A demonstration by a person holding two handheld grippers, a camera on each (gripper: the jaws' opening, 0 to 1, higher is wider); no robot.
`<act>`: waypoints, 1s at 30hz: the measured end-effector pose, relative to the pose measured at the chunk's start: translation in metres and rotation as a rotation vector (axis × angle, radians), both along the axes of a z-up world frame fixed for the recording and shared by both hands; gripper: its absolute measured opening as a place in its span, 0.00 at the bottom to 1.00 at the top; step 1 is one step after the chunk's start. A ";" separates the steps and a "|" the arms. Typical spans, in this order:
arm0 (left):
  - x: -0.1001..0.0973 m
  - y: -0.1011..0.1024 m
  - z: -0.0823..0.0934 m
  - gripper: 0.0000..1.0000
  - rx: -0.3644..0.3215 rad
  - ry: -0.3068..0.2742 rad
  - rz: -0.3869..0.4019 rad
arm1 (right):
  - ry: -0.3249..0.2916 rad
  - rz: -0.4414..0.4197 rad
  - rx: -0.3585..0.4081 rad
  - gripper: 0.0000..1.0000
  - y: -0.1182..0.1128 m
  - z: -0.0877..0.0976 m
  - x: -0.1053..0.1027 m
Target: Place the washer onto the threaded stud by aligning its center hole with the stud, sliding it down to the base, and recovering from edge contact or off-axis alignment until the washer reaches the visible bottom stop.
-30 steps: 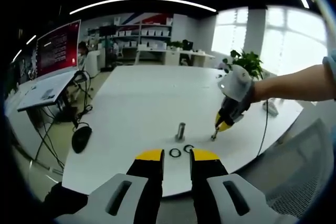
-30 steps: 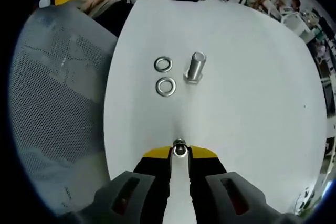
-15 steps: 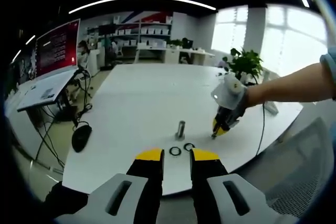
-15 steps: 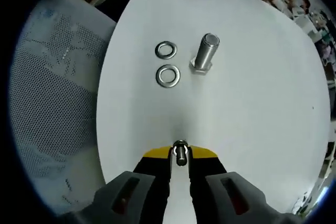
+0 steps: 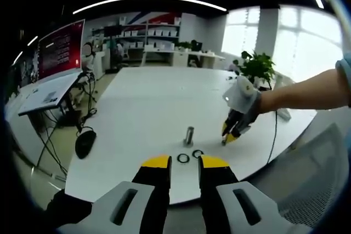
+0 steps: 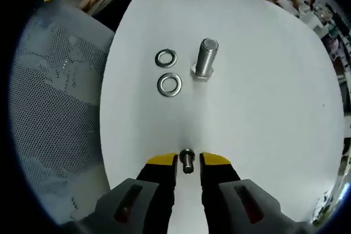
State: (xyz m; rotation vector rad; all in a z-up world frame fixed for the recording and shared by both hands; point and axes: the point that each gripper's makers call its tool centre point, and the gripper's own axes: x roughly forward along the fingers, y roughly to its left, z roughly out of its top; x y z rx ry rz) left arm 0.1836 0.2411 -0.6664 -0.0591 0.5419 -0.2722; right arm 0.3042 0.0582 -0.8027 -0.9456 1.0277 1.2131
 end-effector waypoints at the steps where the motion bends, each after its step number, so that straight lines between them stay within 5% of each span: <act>1: 0.000 0.000 0.000 0.17 -0.001 -0.002 0.001 | -0.014 -0.005 0.009 0.20 -0.002 0.007 -0.001; 14: 0.001 -0.001 0.004 0.17 -0.007 -0.020 -0.002 | 0.007 -0.207 0.371 0.20 -0.008 0.104 -0.035; 27: 0.000 -0.003 0.004 0.17 -0.009 -0.019 -0.018 | -0.070 -0.423 0.670 0.21 -0.056 0.181 -0.078; 30: -0.005 -0.001 -0.010 0.20 0.015 0.066 -0.011 | -0.118 -0.459 0.716 0.21 -0.070 0.192 -0.085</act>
